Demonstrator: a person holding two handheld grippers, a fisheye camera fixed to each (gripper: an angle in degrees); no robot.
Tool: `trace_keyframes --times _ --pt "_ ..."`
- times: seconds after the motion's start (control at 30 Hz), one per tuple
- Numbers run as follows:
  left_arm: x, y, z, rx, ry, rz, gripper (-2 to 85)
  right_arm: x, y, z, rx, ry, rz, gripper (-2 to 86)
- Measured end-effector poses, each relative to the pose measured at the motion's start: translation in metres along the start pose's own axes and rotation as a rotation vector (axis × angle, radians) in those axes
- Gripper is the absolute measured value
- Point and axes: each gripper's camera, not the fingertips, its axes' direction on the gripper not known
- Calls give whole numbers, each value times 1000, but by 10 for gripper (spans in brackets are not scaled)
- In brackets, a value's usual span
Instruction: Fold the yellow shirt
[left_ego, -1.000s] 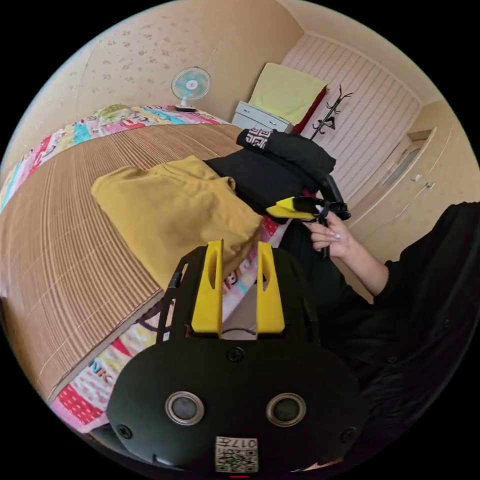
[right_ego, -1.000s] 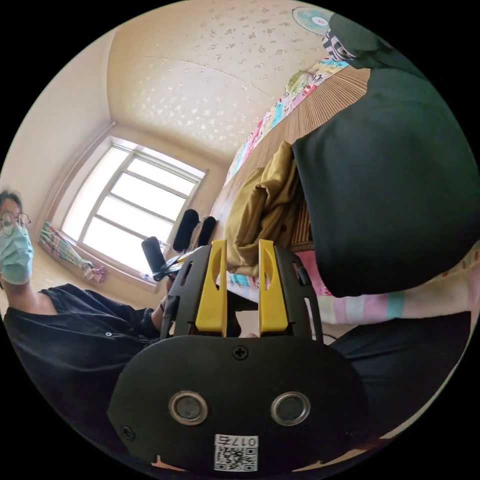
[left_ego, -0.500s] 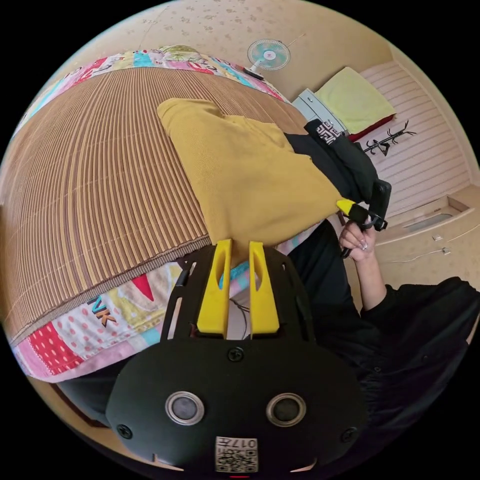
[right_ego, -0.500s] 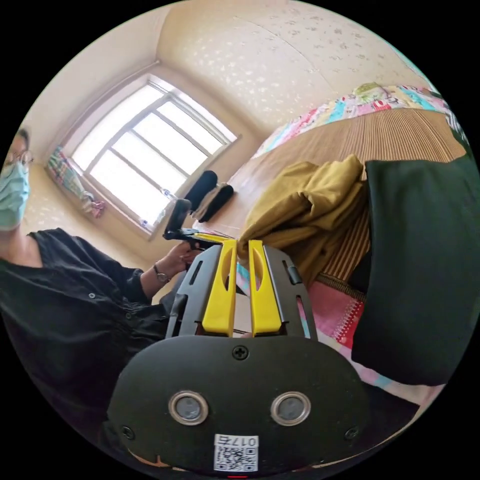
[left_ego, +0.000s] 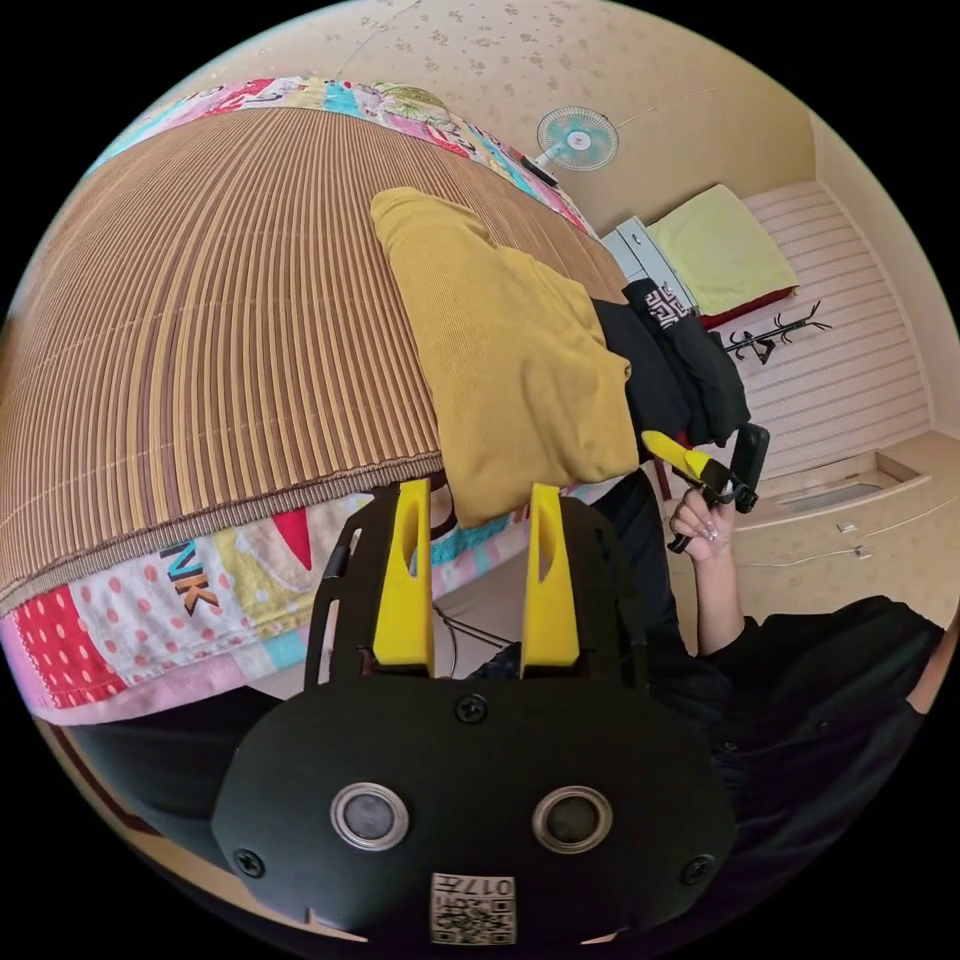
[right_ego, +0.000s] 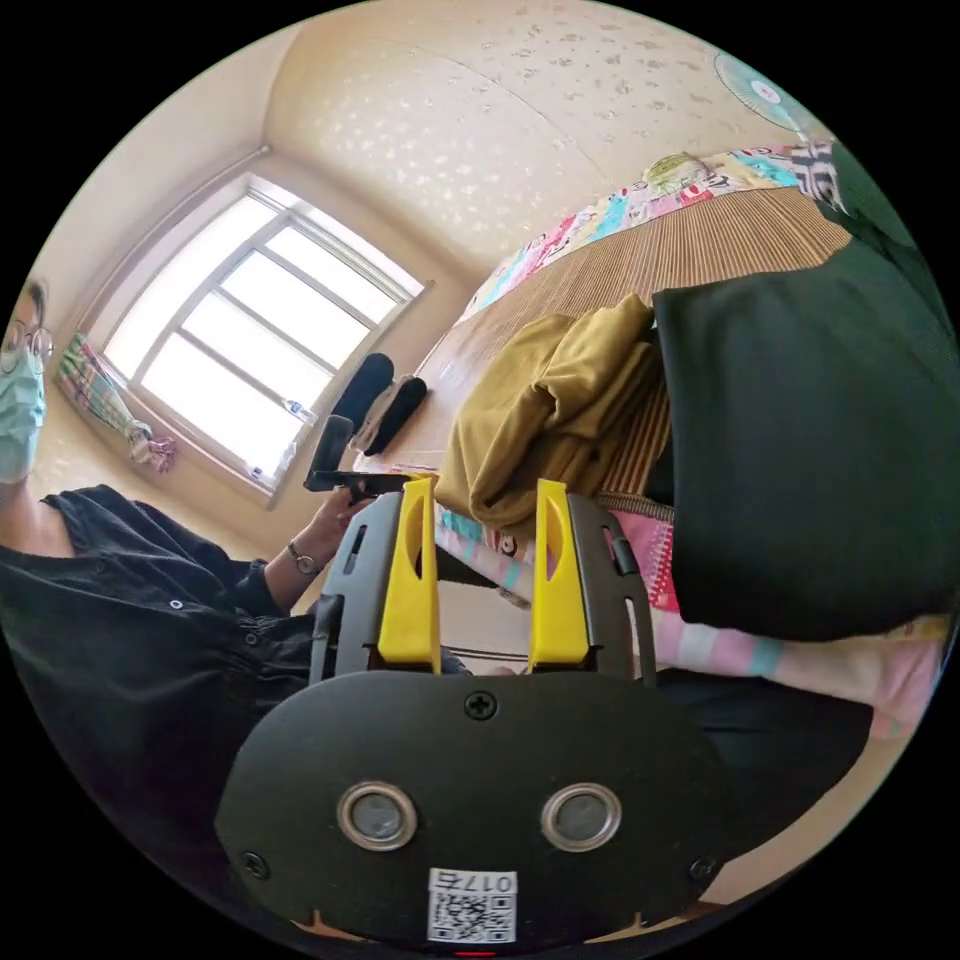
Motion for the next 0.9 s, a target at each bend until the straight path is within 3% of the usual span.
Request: trace_keyframes --times 0.17,0.27,0.33,0.43,0.57,0.73,0.9 --pt "-8 -3 -6 8 18 35 73 6 -34 45 -75 -222 0 101" --pt "-18 1 -23 17 70 59 65 11 -43 55 -185 -73 42 64" --pt "-28 3 -31 -1 119 68 63 4 -38 34 -134 2 0 45" --pt "-33 2 -30 -39 197 104 62 9 -26 10 -51 -11 2 37" --pt "-36 -3 -19 -100 213 95 67 44 -23 29 -152 11 172 38" --pt "-62 -9 -36 -54 312 -3 178 46 -39 20 -118 -43 226 70" --pt "-70 -25 -35 -79 317 -54 149 62 -47 6 -28 -182 392 176"
